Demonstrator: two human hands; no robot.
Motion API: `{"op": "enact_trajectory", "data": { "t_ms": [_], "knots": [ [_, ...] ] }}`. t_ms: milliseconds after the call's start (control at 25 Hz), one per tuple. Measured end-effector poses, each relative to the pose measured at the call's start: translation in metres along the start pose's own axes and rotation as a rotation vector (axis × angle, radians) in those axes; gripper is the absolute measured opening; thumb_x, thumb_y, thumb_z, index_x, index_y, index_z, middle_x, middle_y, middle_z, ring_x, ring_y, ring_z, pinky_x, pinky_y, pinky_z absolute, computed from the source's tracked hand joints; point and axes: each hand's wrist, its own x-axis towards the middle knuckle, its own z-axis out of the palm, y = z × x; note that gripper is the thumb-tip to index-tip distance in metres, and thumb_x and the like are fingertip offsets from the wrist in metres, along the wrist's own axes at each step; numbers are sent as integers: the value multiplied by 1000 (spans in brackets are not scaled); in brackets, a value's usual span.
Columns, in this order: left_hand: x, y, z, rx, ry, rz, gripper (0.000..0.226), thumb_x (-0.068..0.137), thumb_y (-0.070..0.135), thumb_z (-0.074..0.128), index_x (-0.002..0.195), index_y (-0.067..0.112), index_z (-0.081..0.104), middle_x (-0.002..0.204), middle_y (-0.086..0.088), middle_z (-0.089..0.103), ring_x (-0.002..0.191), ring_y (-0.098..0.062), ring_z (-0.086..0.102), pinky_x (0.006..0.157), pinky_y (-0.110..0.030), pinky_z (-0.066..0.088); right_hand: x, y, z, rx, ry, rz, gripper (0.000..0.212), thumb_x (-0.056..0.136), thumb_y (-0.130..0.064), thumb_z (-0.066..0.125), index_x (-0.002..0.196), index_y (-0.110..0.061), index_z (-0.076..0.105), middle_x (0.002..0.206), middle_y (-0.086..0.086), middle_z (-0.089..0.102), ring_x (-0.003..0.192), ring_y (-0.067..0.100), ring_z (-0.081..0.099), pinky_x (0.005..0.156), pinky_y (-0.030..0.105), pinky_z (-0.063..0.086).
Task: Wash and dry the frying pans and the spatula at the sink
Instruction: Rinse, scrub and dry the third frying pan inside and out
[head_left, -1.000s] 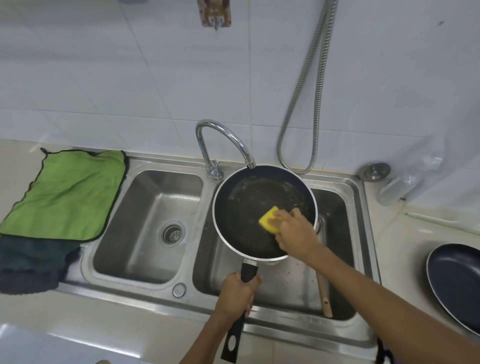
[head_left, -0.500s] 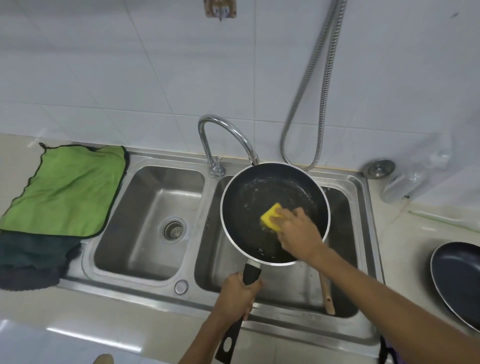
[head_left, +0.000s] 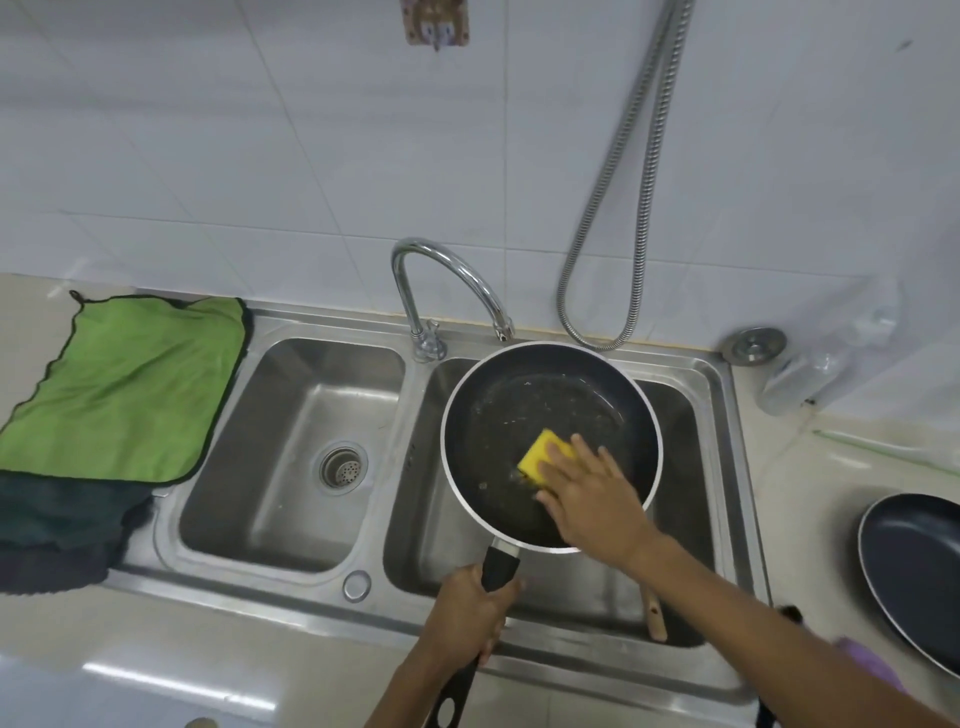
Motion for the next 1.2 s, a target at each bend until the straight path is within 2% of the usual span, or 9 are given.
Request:
{"op": "enact_trajectory", "data": {
  "t_ms": [160, 280, 400, 480, 560, 760, 1000, 1080, 1200],
  "knots": [
    [-2, 1, 1, 18, 2, 14, 30, 94, 24, 69, 77, 11, 48, 48, -6, 44, 34, -16, 37, 37, -25, 33, 54, -38, -5, 54, -60, -21, 57, 102, -46, 28, 139, -15, 59, 157, 10, 45, 148, 34, 38, 116, 60, 34],
    [-2, 6, -3, 39, 15, 31, 32, 95, 26, 69, 74, 12, 50, 49, -3, 48, 35, -15, 42, 38, -24, 37, 90, -3, -33, 77, -136, 71, 56, 108, -43, 25, 154, -15, 37, 169, 10, 19, 156, 32, 13, 124, 59, 14],
    [1, 9, -9, 42, 13, 47, 30, 95, 26, 68, 76, 12, 50, 49, -3, 48, 36, -14, 42, 39, -24, 38, 65, 38, -28, 8, -84, 101, 55, 106, -41, 24, 149, -15, 46, 165, 9, 30, 153, 34, 27, 120, 61, 25],
    [3, 8, -13, 44, 7, 42, 28, 95, 24, 68, 77, 12, 51, 49, -3, 47, 36, -14, 41, 39, -25, 38, 25, 31, -18, -34, -79, 48, 54, 98, -37, 29, 131, -14, 66, 149, 11, 55, 137, 38, 52, 104, 64, 46],
    [6, 5, -13, 49, 12, 39, 28, 94, 23, 68, 77, 11, 50, 50, -6, 46, 35, -16, 39, 38, -26, 35, -2, 3, -6, -21, -141, 6, 50, 90, -33, 36, 121, -17, 72, 140, 8, 63, 128, 37, 61, 94, 61, 52],
    [3, 4, -9, 67, 13, 35, 27, 93, 24, 68, 78, 11, 50, 55, -12, 45, 36, -18, 38, 38, -27, 35, 65, -32, -21, 195, -216, 10, 50, 104, -28, 31, 152, -16, 37, 171, 3, 13, 157, 32, 10, 123, 60, 12],
    [6, 6, -9, 25, 14, 26, 32, 92, 25, 70, 73, 13, 48, 50, -7, 44, 36, -17, 37, 38, -26, 35, 54, 28, -32, 94, -193, 169, 50, 104, -29, 31, 151, -14, 40, 170, 4, 16, 156, 34, 13, 122, 60, 16],
    [8, 6, -5, 30, 7, 34, 31, 91, 26, 71, 75, 13, 48, 51, -8, 44, 37, -18, 38, 38, -26, 35, 13, 11, -25, 131, -136, 142, 53, 100, -30, 28, 146, -15, 48, 167, 6, 26, 154, 37, 22, 119, 62, 23],
    [8, 7, 1, 78, 9, 64, 32, 91, 29, 71, 75, 12, 49, 53, -11, 46, 38, -21, 40, 42, -29, 37, 17, -27, -19, 191, -253, 56, 50, 103, -29, 30, 151, -17, 38, 171, 2, 13, 157, 32, 10, 123, 60, 13]
  ]
}}
